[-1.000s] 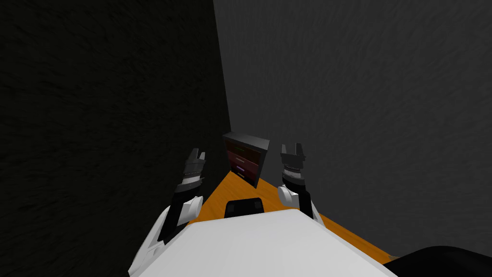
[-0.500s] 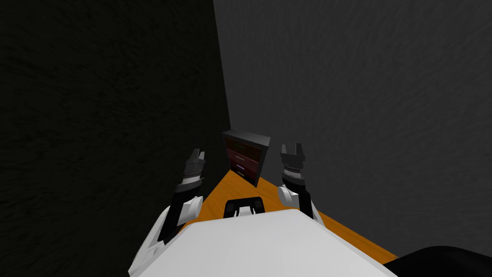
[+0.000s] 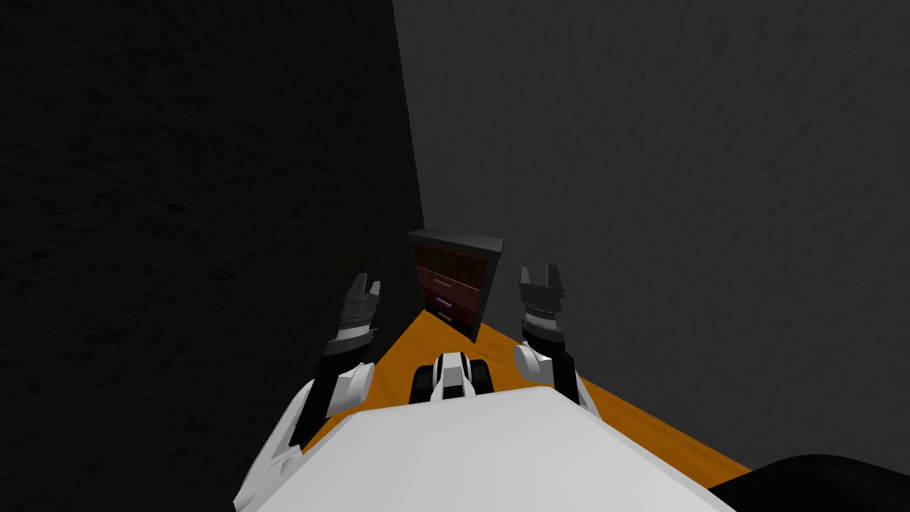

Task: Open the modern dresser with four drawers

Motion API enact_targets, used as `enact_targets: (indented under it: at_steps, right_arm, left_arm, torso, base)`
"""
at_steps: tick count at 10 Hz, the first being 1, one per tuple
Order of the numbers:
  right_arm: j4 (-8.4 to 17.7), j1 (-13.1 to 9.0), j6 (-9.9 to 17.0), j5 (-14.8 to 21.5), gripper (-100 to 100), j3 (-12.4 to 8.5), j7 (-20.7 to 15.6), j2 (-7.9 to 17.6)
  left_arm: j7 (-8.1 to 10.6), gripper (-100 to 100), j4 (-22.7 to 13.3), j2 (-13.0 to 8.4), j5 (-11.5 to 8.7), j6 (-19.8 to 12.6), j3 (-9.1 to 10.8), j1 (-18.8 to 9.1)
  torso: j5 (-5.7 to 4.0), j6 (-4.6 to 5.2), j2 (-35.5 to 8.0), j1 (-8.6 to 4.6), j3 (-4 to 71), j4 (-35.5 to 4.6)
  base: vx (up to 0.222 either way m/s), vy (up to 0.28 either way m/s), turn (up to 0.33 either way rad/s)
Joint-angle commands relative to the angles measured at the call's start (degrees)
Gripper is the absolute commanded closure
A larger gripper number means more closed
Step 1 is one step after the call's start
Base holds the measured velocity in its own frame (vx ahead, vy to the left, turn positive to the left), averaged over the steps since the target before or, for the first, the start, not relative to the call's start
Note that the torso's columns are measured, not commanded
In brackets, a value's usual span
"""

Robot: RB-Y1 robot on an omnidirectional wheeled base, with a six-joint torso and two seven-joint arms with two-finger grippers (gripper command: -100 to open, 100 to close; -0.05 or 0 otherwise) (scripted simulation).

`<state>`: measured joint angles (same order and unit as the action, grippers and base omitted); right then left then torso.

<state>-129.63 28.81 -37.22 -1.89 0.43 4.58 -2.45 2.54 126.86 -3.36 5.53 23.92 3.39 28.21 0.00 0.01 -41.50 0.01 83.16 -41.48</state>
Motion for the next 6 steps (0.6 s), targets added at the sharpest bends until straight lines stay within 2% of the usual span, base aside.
enact_targets:
  at_steps: [1, 6]
  right_arm:
    - [0.0, 0.0, 0.0, 0.0, 0, 0.0, 0.0, 0.0]
    - [0.0, 0.0, 0.0, 0.0, 0, 0.0, 0.0, 0.0]
  left_arm:
    - [0.70, -100, 1.0, -2.5, 0.2, -2.4, -0.38, 0.2]
    - [2.51, -100, 3.5, -6.6, 0.7, -8.7, -1.29, 0.6]
  torso:
    - [0.00, -0.01, -0.5, 0.01, 1.1, -0.5]
    - [0.00, -0.01, -0.8, 0.00, 1.4, -0.8]
  base:
    - [0.037, 0.001, -0.101]
    - [0.052, 0.006, -0.107]
